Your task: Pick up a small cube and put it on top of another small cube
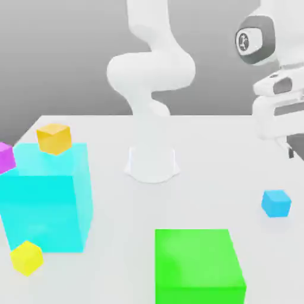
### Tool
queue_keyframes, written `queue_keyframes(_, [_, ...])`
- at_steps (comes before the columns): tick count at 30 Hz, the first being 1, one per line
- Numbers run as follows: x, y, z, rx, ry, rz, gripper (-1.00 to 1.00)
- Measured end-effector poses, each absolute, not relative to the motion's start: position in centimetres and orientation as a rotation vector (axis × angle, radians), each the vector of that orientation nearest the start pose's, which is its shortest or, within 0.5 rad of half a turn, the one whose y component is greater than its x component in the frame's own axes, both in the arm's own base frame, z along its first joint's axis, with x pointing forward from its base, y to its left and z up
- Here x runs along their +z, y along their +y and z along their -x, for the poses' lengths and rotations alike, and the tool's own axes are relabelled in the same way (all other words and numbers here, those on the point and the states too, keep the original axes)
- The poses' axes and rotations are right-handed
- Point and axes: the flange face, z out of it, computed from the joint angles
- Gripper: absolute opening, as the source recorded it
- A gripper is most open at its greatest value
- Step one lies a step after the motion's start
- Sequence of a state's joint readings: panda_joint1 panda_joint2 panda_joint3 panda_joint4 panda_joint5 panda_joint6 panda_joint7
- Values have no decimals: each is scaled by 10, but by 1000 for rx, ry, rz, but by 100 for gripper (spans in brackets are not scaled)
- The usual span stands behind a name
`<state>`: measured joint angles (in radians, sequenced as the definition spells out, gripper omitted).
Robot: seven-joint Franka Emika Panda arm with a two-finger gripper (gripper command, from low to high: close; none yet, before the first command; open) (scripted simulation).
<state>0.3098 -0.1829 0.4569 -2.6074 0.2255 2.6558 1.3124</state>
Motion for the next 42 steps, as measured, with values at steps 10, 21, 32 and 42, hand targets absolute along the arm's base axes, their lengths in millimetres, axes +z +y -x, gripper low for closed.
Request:
queue_keyframes(10, [192, 343, -209, -3, 1081, 2942, 0])
queue_keyframes(21, [134, 341, -206, 1, 1088, 2944, -100])
queue_keyframes(32, [213, 318, -256, -8, 1122, 2930, -100])
queue_keyframes(42, [292, 168, -411, -32, 1144, 2919, -100])
